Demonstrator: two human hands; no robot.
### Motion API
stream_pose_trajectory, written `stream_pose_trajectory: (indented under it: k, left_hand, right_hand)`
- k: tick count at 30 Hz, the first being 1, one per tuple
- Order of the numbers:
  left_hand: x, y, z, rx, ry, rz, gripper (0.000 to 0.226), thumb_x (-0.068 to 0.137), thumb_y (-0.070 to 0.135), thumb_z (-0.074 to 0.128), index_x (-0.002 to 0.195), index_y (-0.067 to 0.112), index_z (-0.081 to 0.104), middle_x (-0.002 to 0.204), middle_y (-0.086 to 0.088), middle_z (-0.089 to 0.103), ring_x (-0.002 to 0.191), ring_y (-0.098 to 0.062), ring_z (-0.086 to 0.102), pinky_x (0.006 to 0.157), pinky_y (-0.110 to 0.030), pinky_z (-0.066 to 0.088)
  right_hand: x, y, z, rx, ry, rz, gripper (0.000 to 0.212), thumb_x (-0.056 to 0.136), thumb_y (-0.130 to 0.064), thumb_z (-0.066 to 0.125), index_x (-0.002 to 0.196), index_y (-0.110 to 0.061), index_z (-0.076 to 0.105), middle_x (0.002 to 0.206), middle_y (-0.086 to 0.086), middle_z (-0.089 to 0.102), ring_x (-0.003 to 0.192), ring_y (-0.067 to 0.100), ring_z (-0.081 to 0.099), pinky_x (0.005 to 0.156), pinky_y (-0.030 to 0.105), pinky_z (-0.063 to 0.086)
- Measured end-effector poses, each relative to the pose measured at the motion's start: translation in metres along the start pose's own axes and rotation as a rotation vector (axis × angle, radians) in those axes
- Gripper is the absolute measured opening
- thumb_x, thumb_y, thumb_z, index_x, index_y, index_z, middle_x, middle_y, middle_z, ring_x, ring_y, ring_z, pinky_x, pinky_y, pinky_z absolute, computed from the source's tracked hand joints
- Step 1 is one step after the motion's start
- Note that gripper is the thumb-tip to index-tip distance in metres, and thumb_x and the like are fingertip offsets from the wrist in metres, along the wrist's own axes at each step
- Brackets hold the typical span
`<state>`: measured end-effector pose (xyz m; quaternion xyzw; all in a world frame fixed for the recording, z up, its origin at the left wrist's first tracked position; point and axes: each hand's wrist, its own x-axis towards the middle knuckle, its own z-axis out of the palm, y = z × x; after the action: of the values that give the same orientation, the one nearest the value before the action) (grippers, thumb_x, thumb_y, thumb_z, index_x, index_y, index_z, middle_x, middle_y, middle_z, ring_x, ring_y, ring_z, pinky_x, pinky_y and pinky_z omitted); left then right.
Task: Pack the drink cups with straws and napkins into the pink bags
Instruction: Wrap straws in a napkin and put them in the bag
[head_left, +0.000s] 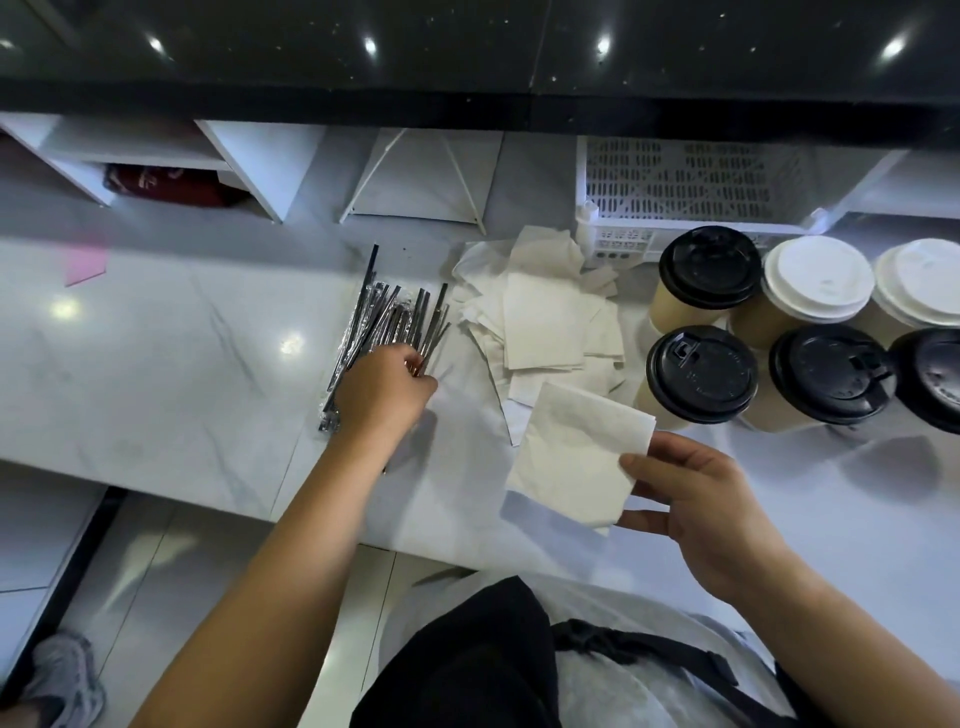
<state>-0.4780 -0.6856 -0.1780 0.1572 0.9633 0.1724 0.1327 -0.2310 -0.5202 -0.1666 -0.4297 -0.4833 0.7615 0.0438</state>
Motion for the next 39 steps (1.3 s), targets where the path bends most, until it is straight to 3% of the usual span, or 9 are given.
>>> stream_pose_trajectory:
  k: [6,8,11,15,18,22,25,32,39]
  left_hand:
    - [-0.040,0.007,-0.017,-0.668,-0.351,-0.087,0.015,0.086,0.003,0.071,0.092,0.017,0.073,0.085,-0.006,0.070,0.079,-0.025,0.071,0.080,-0.046,0.061]
    - [-0.058,0.018,-0.016,-0.760,-0.482,-0.037,0.016,0.088,0.001,0.070,0.099,0.013,0.073,0.089,-0.006,0.071,0.082,-0.023,0.073,0.079,-0.045,0.062]
    - [-0.078,0.038,-0.001,-0.805,-0.574,0.051,0.028,0.089,0.003,0.070,0.095,0.030,0.075,0.083,0.005,0.074,0.076,-0.013,0.073,0.075,-0.036,0.062]
    - [-0.089,0.051,0.025,-0.812,-0.525,0.119,0.029,0.087,0.003,0.072,0.092,0.031,0.077,0.073,0.008,0.071,0.065,-0.010,0.065,0.078,-0.048,0.062]
    - [-0.091,0.050,0.032,-0.823,-0.498,0.145,0.031,0.085,0.002,0.073,0.096,0.031,0.077,0.073,-0.001,0.069,0.068,-0.022,0.066,0.073,-0.053,0.061]
    - [-0.093,0.049,0.035,-0.844,-0.486,0.173,0.038,0.083,0.001,0.076,0.107,0.031,0.077,0.084,-0.007,0.069,0.070,-0.025,0.066,0.066,-0.048,0.063]
    - [-0.093,0.046,0.034,-0.890,-0.490,0.151,0.046,0.080,0.002,0.080,0.117,0.028,0.073,0.074,-0.002,0.061,0.067,-0.020,0.058,0.065,-0.045,0.063]
    - [-0.084,0.040,0.026,-0.916,-0.374,0.135,0.026,0.071,0.010,0.089,0.080,0.011,0.064,0.070,0.000,0.071,0.065,-0.010,0.064,0.065,-0.026,0.054]
    - [-0.088,0.039,0.028,-1.001,-0.508,0.171,0.017,0.079,-0.003,0.079,0.086,0.011,0.074,0.081,-0.006,0.076,0.076,-0.016,0.071,0.068,-0.029,0.058]
  right_hand:
    - [0.007,-0.001,0.005,0.018,-0.041,0.035,0.023,0.095,0.003,0.055,0.114,-0.003,0.068,0.107,0.018,0.074,0.095,0.037,0.072,0.070,0.048,0.061]
    - [0.009,-0.003,0.011,0.024,-0.064,0.039,0.023,0.096,0.002,0.054,0.113,-0.003,0.068,0.106,0.019,0.074,0.092,0.034,0.073,0.068,0.045,0.061]
    - [0.011,-0.006,0.021,0.037,-0.091,0.023,0.021,0.097,0.001,0.053,0.112,-0.002,0.067,0.103,0.021,0.074,0.089,0.033,0.073,0.067,0.044,0.061]
    - [0.010,-0.006,0.030,0.046,-0.088,-0.015,0.019,0.097,-0.002,0.055,0.112,-0.001,0.067,0.100,0.018,0.076,0.088,0.031,0.074,0.067,0.041,0.060]
    - [0.008,-0.004,0.032,0.064,-0.079,-0.026,0.019,0.095,-0.008,0.061,0.111,-0.001,0.070,0.103,0.019,0.075,0.093,0.035,0.073,0.071,0.043,0.061]
    - [0.007,-0.001,0.033,0.099,-0.005,-0.024,0.016,0.092,-0.007,0.064,0.104,-0.001,0.073,0.100,0.021,0.075,0.091,0.035,0.073,0.068,0.041,0.061]
    - [0.006,0.000,0.034,0.102,0.026,-0.018,0.017,0.092,-0.004,0.063,0.105,0.001,0.072,0.099,0.021,0.076,0.090,0.035,0.073,0.068,0.041,0.061]
    - [0.003,0.005,0.043,0.097,0.039,-0.085,0.015,0.089,-0.001,0.066,0.102,0.000,0.074,0.099,0.019,0.076,0.090,0.033,0.074,0.070,0.042,0.061]
    - [-0.005,0.011,0.045,0.082,0.053,-0.110,0.014,0.088,0.000,0.067,0.101,0.001,0.074,0.097,0.020,0.076,0.085,0.032,0.074,0.075,0.047,0.061]
